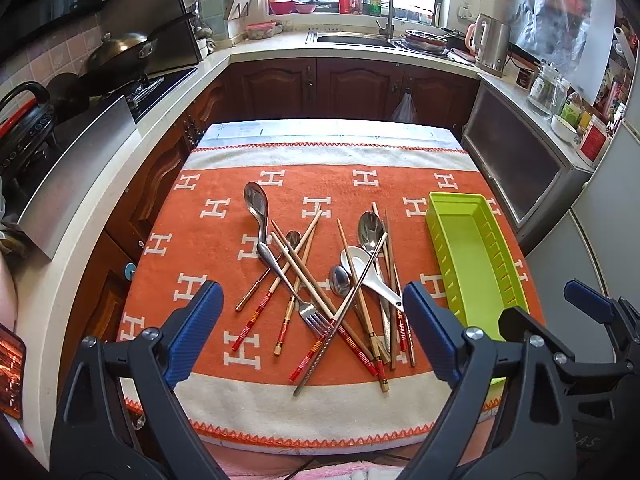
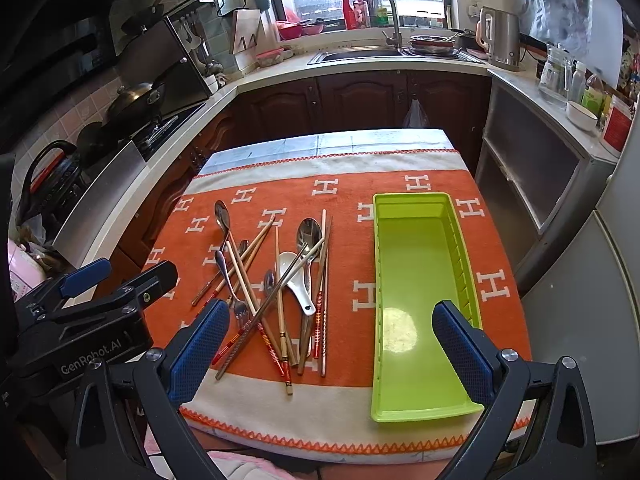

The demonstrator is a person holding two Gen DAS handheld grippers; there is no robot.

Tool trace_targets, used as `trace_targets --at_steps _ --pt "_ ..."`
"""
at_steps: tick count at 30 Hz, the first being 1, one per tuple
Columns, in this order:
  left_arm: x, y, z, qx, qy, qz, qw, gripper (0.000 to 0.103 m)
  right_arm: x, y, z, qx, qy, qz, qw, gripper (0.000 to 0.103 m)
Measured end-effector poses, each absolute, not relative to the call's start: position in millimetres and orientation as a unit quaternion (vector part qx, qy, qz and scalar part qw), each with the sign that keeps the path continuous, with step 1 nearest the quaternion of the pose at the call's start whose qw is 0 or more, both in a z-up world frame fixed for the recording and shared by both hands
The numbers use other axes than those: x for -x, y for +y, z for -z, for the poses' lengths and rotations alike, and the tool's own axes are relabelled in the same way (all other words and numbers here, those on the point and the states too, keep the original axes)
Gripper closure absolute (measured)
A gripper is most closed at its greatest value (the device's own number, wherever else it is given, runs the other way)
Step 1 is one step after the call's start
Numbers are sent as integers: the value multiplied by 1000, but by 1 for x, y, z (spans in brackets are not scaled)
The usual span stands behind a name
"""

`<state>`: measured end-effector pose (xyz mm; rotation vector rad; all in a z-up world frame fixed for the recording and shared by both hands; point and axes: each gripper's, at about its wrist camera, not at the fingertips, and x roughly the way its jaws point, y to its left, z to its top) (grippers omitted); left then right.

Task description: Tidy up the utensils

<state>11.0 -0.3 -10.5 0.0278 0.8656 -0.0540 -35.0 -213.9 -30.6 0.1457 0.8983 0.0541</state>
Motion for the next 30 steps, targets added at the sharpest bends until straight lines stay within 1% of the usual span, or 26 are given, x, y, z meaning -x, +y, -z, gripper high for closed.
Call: trace_targets --at_steps 30 --pt "-15 3 7 -12 420 23 907 14 29 -203 34 -74 437 -31 896 1"
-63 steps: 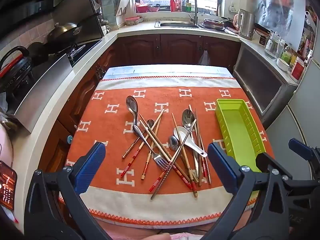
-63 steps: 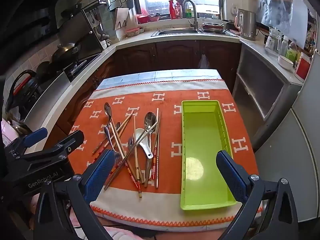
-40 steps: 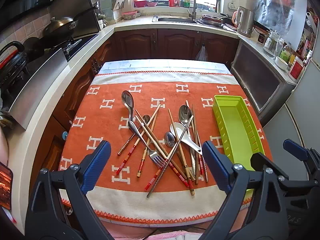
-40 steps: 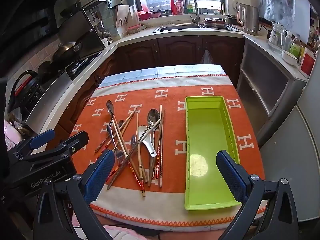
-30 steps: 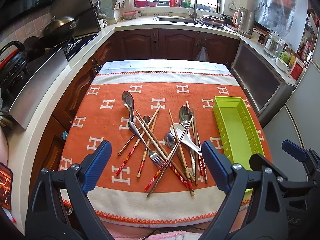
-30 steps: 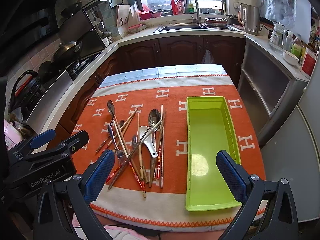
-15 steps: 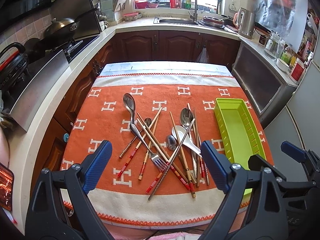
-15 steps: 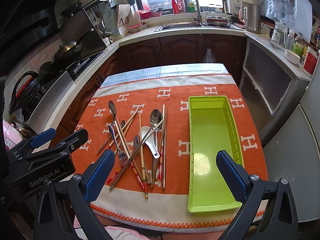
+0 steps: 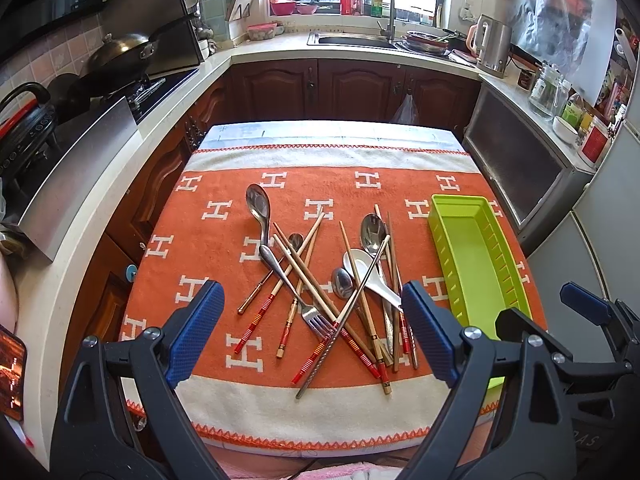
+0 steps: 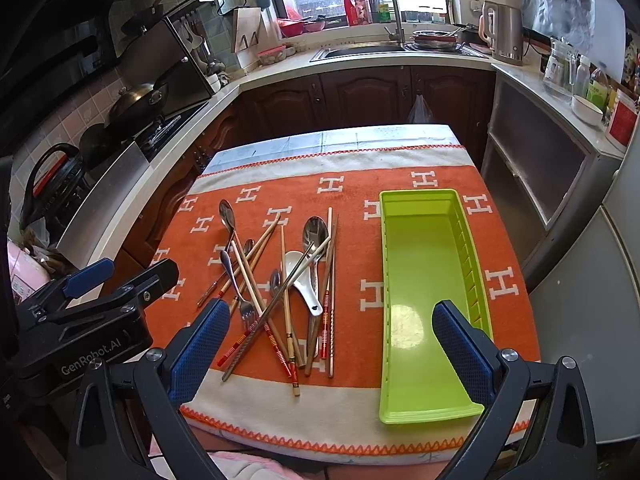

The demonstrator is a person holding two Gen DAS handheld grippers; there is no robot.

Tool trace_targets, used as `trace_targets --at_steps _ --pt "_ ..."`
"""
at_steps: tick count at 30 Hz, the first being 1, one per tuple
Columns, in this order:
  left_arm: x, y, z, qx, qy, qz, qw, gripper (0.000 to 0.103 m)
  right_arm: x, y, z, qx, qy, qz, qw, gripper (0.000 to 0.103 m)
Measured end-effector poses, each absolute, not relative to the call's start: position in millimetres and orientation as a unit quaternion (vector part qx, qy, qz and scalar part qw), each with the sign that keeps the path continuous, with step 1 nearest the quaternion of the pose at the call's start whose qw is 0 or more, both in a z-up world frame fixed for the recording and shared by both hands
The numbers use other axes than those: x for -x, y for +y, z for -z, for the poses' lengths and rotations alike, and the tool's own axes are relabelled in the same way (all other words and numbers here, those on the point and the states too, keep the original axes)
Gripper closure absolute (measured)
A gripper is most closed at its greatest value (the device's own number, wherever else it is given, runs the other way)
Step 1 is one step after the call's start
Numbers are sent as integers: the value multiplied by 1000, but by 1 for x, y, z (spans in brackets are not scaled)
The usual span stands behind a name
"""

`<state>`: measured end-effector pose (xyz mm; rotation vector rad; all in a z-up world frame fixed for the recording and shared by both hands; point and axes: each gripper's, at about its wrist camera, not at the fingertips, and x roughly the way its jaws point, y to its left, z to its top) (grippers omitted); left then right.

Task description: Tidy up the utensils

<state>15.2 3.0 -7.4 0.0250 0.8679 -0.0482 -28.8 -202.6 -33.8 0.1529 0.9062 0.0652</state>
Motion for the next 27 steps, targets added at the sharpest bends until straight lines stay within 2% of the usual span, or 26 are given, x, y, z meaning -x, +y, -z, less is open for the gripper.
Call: trace_targets --at_steps 27 --pt "-3 8 1 -7 408 18 913 14 30 -190 32 -76 435 -35 897 1"
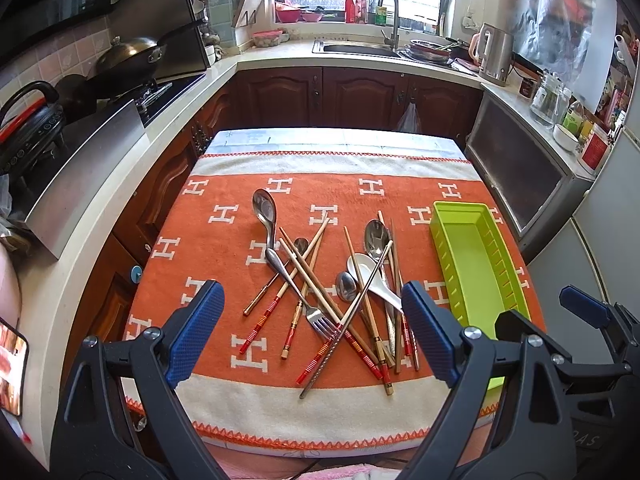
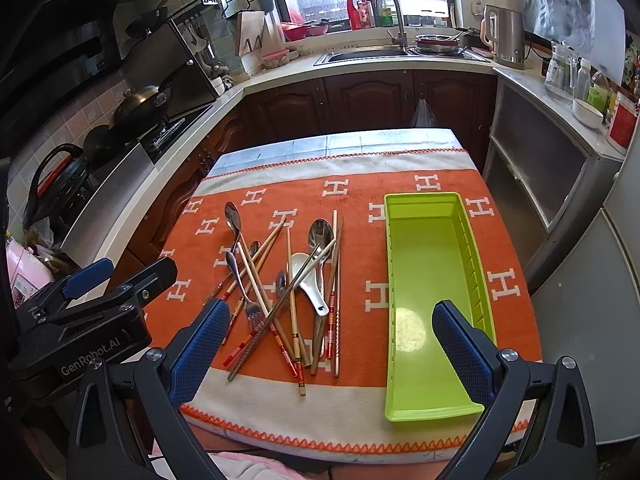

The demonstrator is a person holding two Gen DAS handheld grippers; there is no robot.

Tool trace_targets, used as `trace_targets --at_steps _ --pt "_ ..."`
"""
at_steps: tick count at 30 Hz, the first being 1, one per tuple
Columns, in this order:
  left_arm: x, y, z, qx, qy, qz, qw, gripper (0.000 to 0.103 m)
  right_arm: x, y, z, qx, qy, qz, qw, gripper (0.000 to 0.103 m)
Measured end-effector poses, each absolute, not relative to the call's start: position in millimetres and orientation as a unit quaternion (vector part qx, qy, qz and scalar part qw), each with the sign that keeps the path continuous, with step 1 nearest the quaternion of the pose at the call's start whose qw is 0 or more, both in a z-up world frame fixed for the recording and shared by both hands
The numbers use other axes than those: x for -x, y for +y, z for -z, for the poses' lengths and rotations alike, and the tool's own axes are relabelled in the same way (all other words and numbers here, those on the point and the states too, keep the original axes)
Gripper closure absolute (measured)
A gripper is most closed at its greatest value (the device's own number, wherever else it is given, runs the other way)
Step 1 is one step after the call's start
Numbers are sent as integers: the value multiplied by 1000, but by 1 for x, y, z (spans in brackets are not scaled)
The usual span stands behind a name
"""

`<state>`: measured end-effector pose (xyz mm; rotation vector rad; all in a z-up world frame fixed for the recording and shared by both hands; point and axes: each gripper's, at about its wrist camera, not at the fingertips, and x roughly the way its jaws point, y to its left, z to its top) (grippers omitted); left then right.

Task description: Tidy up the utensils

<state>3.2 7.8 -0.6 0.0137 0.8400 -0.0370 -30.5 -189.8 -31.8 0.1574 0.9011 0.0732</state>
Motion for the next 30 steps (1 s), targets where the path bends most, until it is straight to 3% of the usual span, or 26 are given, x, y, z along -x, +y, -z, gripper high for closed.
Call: trace_targets --at_steps 17,22,30 --pt "-11 16 6 -13 411 18 911 15 31 -184 27 -72 434 -43 897 1" --pt "-29 29 17 0 429 11 903 23 18 -184 28 -70 440 -44 894 1" --pt "-64 55 48 -1 460 -5 888 24 -13 -189 45 -68 461 -45 884 1"
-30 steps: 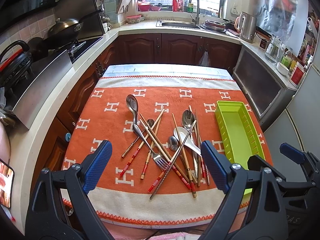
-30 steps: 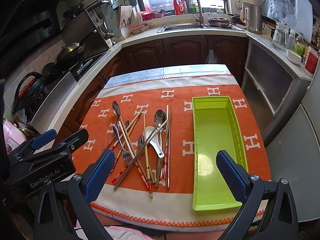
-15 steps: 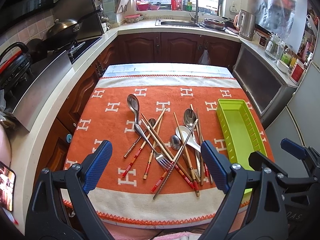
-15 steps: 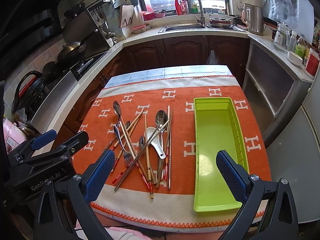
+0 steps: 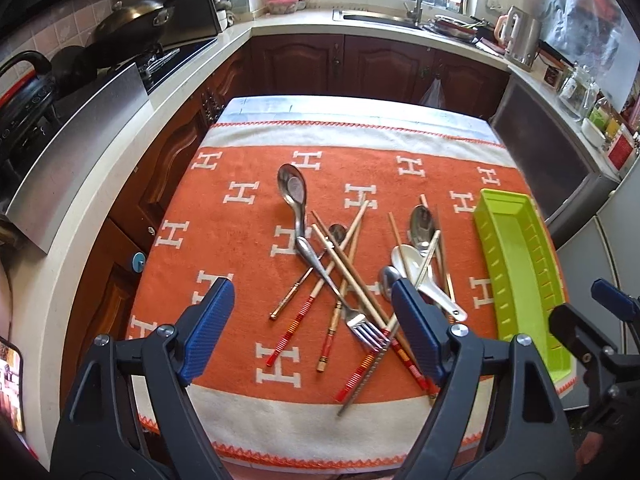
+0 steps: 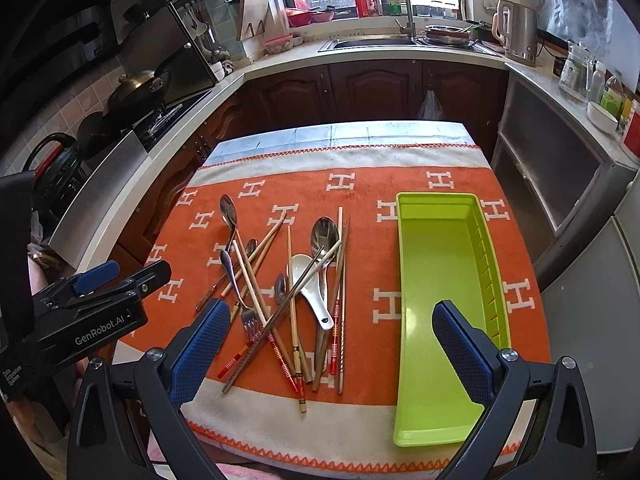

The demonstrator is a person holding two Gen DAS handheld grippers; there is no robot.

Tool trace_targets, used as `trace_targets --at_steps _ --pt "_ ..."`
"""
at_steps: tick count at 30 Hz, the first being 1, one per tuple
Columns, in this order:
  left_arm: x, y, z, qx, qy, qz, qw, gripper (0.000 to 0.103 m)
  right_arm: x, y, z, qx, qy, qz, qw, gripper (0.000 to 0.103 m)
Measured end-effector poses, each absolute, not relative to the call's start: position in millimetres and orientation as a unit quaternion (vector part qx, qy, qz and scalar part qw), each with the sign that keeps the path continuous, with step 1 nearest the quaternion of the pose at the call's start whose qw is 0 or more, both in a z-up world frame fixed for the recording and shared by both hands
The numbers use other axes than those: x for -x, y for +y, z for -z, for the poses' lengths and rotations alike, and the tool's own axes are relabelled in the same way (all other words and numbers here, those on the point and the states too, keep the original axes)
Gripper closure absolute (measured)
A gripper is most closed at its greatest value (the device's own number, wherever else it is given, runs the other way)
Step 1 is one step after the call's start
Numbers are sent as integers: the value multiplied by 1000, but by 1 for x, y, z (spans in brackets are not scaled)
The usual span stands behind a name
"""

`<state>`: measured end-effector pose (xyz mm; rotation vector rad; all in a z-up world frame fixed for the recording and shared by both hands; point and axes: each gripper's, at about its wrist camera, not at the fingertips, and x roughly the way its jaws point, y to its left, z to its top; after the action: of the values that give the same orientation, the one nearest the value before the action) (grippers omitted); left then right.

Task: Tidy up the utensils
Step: 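Lower the left gripper onto the pile and grasp a metal fork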

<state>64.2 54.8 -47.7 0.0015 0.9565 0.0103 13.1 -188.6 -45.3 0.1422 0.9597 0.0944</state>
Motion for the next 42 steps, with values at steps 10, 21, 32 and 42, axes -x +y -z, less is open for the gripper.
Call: trace_targets --at_steps 10,21,32,42 --pt "-103 86 97 -26 481 17 876 35 -66 -181 91 -70 494 -74 863 3" --pt "-133 111 144 0 514 80 854 51 -124 -157 174 -93 564 -134 810 45" --pt "-144 126 163 14 535 92 840 57 -158 -136 231 -143 578 -126 793 88" --pt "-154 115 170 70 554 142 817 58 -152 -150 213 -177 543 -120 812 97"
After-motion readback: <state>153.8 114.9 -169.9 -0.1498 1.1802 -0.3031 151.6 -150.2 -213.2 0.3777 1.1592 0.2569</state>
